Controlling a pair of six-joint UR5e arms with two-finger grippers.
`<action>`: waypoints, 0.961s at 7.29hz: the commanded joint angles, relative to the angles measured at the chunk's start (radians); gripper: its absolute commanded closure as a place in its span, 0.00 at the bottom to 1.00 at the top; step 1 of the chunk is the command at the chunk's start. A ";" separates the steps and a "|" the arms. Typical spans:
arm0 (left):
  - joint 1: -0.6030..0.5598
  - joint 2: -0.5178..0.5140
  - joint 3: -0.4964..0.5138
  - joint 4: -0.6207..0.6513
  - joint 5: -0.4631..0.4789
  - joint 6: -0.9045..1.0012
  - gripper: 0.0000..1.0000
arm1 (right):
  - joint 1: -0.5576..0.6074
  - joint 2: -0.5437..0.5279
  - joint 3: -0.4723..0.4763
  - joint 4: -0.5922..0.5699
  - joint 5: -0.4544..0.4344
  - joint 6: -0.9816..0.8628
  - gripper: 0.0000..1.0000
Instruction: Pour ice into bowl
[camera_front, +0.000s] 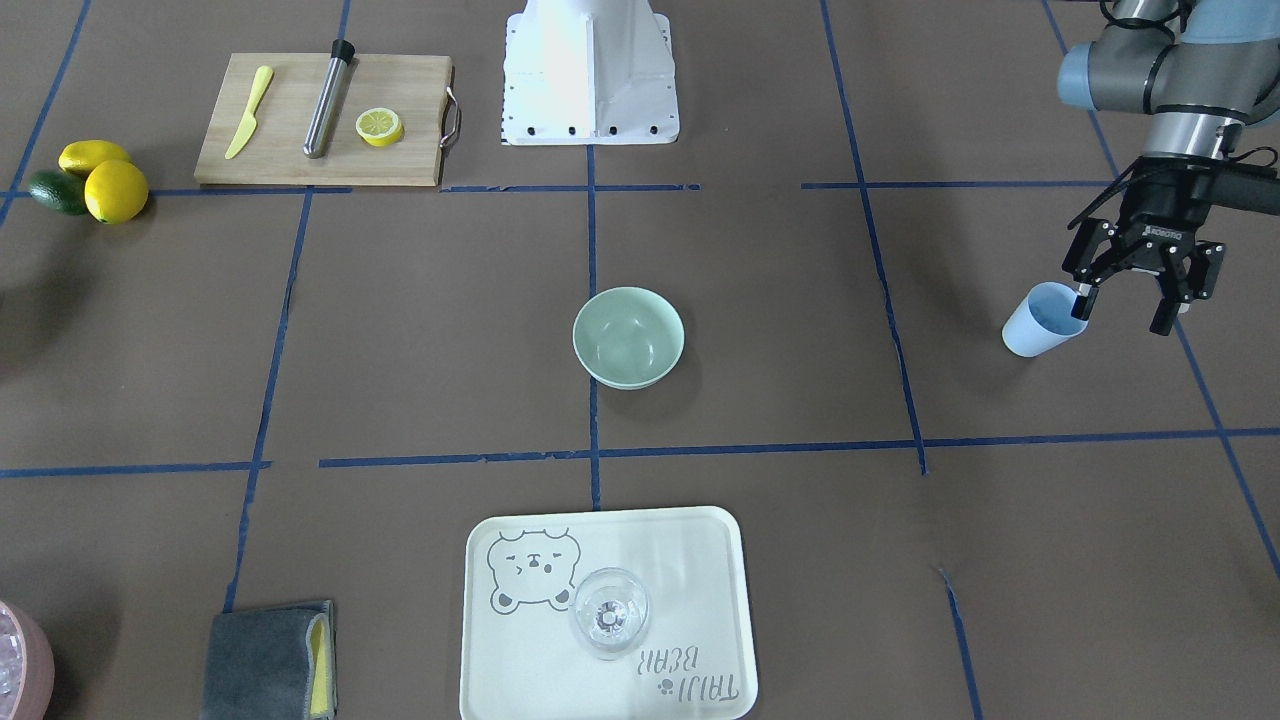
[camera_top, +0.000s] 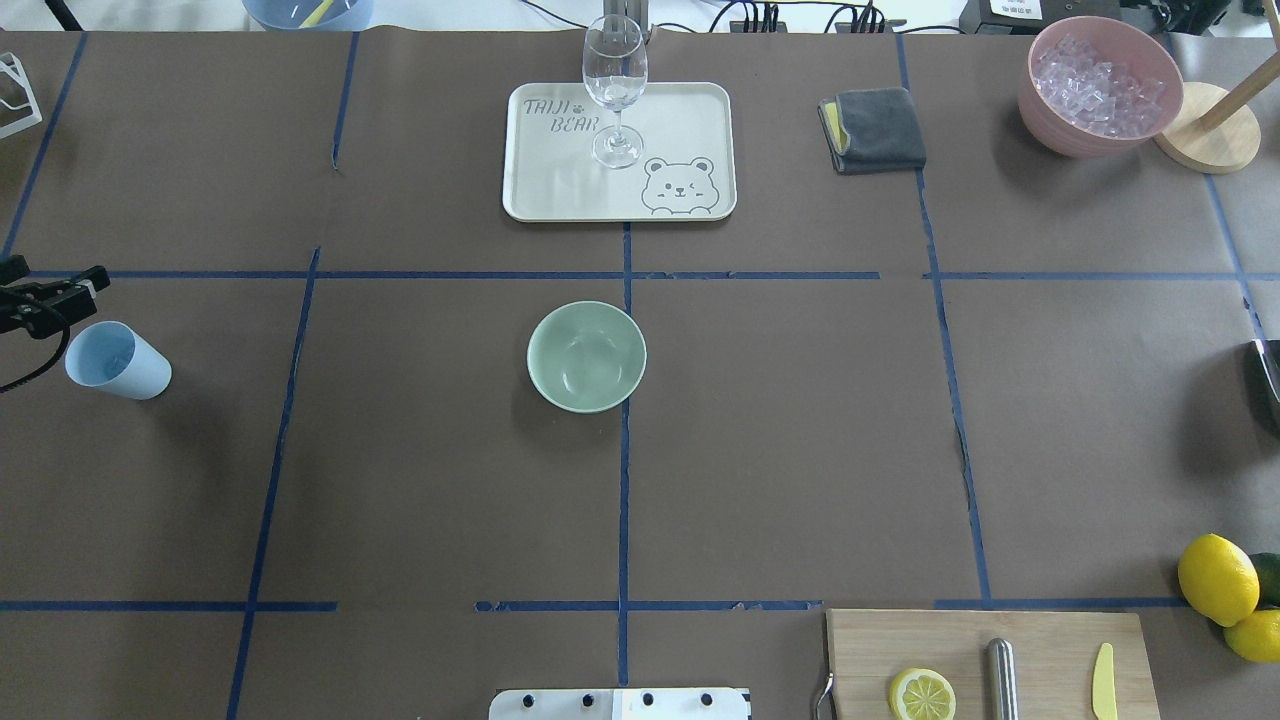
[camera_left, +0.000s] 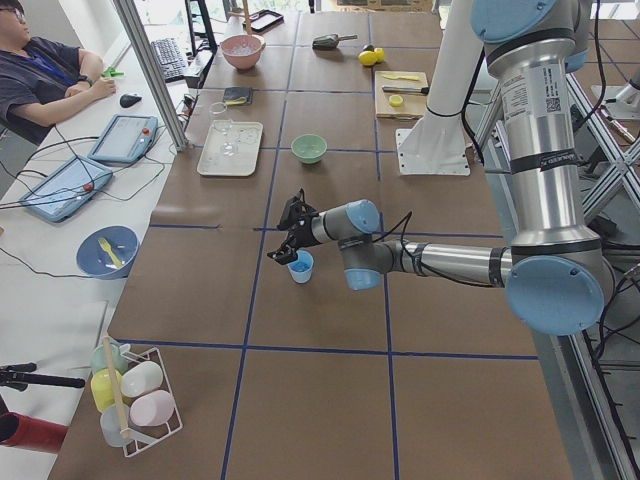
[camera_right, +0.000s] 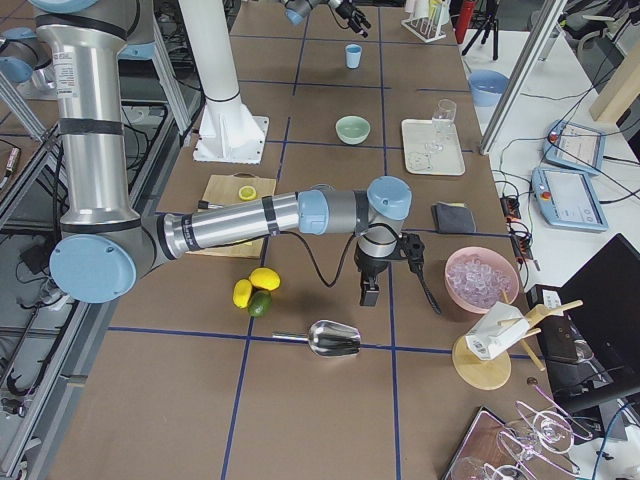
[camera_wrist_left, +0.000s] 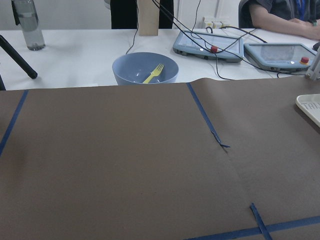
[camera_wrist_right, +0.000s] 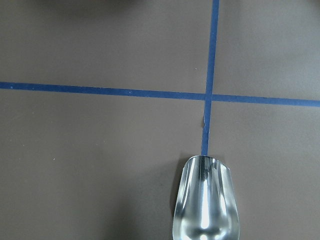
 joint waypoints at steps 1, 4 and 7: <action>0.146 0.020 0.007 -0.018 0.240 -0.054 0.00 | 0.000 -0.006 0.001 0.000 0.000 -0.002 0.00; 0.276 0.020 0.084 -0.029 0.466 -0.138 0.00 | 0.000 -0.007 0.000 0.000 -0.002 -0.003 0.00; 0.340 0.020 0.113 -0.036 0.558 -0.190 0.00 | 0.000 -0.007 0.000 0.000 -0.002 -0.003 0.00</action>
